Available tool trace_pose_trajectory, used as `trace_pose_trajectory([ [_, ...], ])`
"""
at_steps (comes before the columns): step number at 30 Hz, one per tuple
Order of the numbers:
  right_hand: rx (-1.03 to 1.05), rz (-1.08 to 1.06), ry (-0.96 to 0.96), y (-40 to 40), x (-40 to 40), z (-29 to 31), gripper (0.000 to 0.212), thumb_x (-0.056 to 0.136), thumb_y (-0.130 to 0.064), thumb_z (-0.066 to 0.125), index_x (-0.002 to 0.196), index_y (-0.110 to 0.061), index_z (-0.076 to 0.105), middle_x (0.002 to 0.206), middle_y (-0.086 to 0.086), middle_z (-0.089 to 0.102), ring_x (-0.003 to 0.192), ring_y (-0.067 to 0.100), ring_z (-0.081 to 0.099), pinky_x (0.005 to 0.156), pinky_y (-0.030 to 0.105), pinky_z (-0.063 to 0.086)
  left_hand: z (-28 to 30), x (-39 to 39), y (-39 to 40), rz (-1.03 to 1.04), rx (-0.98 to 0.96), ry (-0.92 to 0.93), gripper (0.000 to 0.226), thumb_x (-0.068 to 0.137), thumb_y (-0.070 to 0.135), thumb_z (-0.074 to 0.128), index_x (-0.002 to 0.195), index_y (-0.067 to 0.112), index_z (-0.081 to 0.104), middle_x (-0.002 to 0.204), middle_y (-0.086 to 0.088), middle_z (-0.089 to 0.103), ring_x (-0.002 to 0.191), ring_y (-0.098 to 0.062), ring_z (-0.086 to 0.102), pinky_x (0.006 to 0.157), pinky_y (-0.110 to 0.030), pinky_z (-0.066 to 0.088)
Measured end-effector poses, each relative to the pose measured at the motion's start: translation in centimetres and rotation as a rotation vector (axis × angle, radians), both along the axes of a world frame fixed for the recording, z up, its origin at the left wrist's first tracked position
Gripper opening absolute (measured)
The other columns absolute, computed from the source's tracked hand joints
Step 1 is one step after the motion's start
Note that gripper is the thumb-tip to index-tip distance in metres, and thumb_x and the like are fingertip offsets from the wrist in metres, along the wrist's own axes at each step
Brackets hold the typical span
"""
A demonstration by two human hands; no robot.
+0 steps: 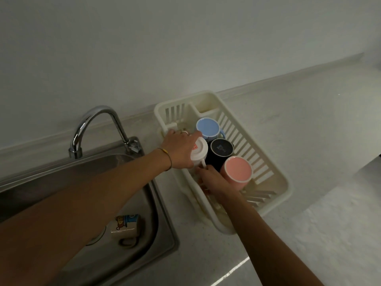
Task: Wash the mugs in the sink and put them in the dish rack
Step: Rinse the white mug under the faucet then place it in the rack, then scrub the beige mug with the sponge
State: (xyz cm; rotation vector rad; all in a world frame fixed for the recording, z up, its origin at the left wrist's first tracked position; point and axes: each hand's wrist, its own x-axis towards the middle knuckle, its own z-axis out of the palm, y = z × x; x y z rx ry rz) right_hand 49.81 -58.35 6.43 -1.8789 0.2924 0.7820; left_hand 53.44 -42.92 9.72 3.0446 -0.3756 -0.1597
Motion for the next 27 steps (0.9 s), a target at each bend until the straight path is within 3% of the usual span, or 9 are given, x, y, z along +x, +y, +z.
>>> trace_pose_trajectory([
  [4, 0.029, 0.005, -0.033, -0.1, -0.6, 1.0, 0.016, 0.099, -0.025, 0.05, 0.111, -0.017, 0.058, 0.081, -0.001, 0.055, 0.06, 0.01, 0.05, 0.044, 0.021, 0.041, -0.7, -0.4, 0.1, -0.003, 0.013, -0.065, 0.101, 0.078, 0.078, 0.06, 0.157, 0.025, 0.026, 0.134, -0.012, 0.058, 0.118, -0.033, 0.056, 0.103, -0.042, 0.037],
  [7, -0.028, 0.07, -0.196, 0.1, -1.1, 1.6, 0.036, 0.097, -0.028, 0.053, 0.133, -0.024, 0.053, 0.118, -0.002, 0.065, 0.092, 0.013, 0.059, 0.071, 0.025, 0.051, -1.4, -0.9, 0.3, -0.007, 0.045, -0.096, 0.097, 0.085, 0.074, 0.055, 0.16, 0.022, 0.023, 0.14, -0.015, 0.054, 0.123, -0.034, 0.051, 0.107, -0.043, 0.032],
  [9, -0.197, 0.158, -0.4, 0.1, -1.6, 2.1, 0.042, 0.095, -0.027, 0.053, 0.137, -0.025, 0.052, 0.133, 0.001, 0.062, 0.109, 0.017, 0.059, 0.092, 0.036, 0.051, -1.4, -1.8, 0.5, 0.012, 0.014, -0.129, 0.084, 0.089, 0.061, 0.058, 0.157, 0.021, 0.03, 0.143, -0.015, 0.052, 0.127, -0.034, 0.048, 0.111, -0.044, 0.029],
  [13, -0.735, 0.324, -0.779, 0.8, -3.1, 4.0, 0.043, 0.097, -0.026, 0.052, 0.14, -0.018, 0.053, 0.133, 0.008, 0.057, 0.117, 0.028, 0.055, 0.095, 0.043, 0.048, -0.2, -5.8, 1.8, 0.081, -0.084, -0.206, 0.07, 0.087, 0.036, 0.066, 0.151, 0.017, 0.045, 0.148, -0.019, 0.05, 0.134, -0.037, 0.047, 0.119, -0.051, 0.029],
  [15, -0.861, 0.393, -0.916, 2.1, -3.8, 4.5, 0.043, 0.095, -0.026, 0.053, 0.137, -0.017, 0.054, 0.133, 0.01, 0.057, 0.118, 0.031, 0.053, 0.097, 0.044, 0.045, 0.0, -8.6, 3.2, 0.143, -0.066, -0.227, 0.066, 0.088, 0.035, 0.067, 0.149, 0.019, 0.049, 0.147, -0.018, 0.052, 0.135, -0.036, 0.048, 0.12, -0.053, 0.029],
  [20, -0.798, 0.55, -0.997, 8.1, -6.2, 4.3, 0.035, 0.089, -0.025, 0.052, 0.121, -0.016, 0.062, 0.127, 0.012, 0.059, 0.117, 0.034, 0.053, 0.098, 0.045, 0.042, -1.0, -15.3, 8.5, 0.379, -0.066, -0.156, 0.062, 0.086, 0.038, 0.066, 0.145, 0.022, 0.053, 0.142, -0.015, 0.056, 0.131, -0.034, 0.05, 0.118, -0.053, 0.031],
  [23, -0.715, 0.657, -1.005, 12.8, -8.8, 4.2, 0.04, 0.095, -0.035, 0.042, 0.13, -0.021, 0.056, 0.139, 0.008, 0.053, 0.13, 0.029, 0.047, 0.109, 0.044, 0.037, -1.3, -19.3, 12.3, 0.51, -0.09, -0.111, 0.062, 0.092, 0.038, 0.059, 0.15, 0.024, 0.045, 0.148, -0.009, 0.05, 0.137, -0.03, 0.044, 0.121, -0.049, 0.025],
  [27, -0.647, 0.767, -1.056, 19.2, -12.6, 3.3, 0.043, 0.096, -0.031, 0.048, 0.138, -0.022, 0.052, 0.143, 0.007, 0.05, 0.134, 0.026, 0.043, 0.114, 0.044, 0.035, -1.5, -24.9, 17.5, 0.656, -0.096, -0.126, 0.065, 0.091, 0.038, 0.059, 0.152, 0.025, 0.042, 0.147, -0.006, 0.051, 0.136, -0.026, 0.046, 0.119, -0.045, 0.03],
])
